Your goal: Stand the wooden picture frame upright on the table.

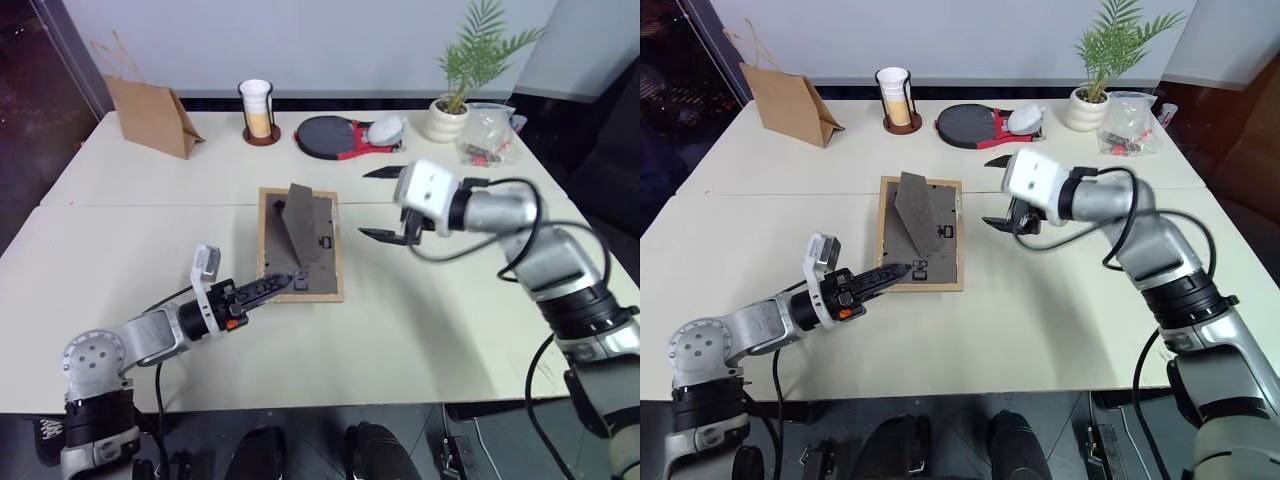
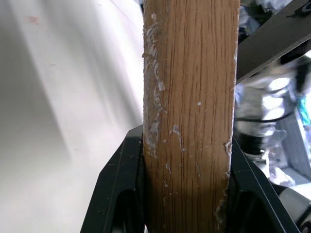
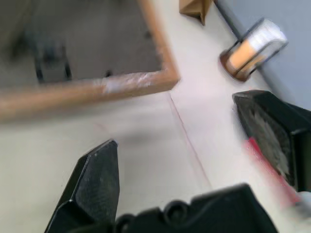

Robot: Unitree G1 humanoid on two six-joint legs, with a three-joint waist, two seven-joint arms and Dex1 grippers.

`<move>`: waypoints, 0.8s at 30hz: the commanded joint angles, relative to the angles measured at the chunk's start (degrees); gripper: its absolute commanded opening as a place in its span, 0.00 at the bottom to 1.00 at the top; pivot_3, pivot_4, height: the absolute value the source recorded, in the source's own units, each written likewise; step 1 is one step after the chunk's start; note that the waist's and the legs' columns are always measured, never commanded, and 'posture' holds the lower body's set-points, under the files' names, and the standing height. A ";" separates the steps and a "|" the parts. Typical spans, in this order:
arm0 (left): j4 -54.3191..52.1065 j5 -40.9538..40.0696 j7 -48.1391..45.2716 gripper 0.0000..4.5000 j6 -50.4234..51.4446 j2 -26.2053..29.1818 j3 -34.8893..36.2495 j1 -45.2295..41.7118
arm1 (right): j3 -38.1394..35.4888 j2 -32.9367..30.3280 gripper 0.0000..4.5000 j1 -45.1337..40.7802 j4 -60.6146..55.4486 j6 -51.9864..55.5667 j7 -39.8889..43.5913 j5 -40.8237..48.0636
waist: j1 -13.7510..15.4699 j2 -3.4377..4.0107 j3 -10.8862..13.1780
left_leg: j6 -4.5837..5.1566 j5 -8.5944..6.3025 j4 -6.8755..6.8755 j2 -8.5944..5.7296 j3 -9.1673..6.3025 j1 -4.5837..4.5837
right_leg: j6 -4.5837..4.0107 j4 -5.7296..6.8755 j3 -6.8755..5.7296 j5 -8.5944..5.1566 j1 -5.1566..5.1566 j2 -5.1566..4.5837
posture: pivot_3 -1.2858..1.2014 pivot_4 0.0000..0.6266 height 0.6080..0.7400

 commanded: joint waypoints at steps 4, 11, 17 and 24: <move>-4.21 -8.95 3.24 0.24 -5.01 2.41 -2.91 2.42 | 3.75 5.46 0.99 -4.53 13.99 -25.74 -30.10 -24.90 | 0.15 -0.01 0.01 | -0.47 0.28 -0.01 0.03 -0.01 0.04 | 0.00 0.04 0.04 0.00 0.00 0.09 | 0.52 0.24 1.00; -6.28 -14.21 5.31 0.24 -9.46 6.24 -5.89 4.70 | 6.34 9.25 0.99 -9.80 23.14 -30.54 -45.48 -36.11 | 0.44 -0.03 0.02 | -0.52 0.30 0.04 0.02 -0.05 0.04 | -0.02 0.03 0.03 -0.01 0.08 0.07 | 0.52 0.24 1.00; -6.88 -16.62 5.85 0.24 -12.55 8.68 -7.83 5.56 | 8.97 10.95 0.88 -11.97 27.48 -32.33 -50.32 -40.17 | 0.35 -0.03 0.02 | -0.51 0.30 0.04 0.01 -0.05 0.04 | -0.01 0.03 0.02 -0.01 0.09 0.06 | 0.52 0.24 1.00; -6.11 -15.83 3.21 0.24 -14.10 10.67 -9.15 6.77 | 10.61 11.81 0.27 -13.75 30.36 -33.26 -53.25 -41.90 | 0.20 -0.03 0.03 | -0.50 0.30 0.04 0.04 -0.06 0.06 | -0.01 0.06 0.02 0.00 0.09 0.12 | 0.52 0.24 1.00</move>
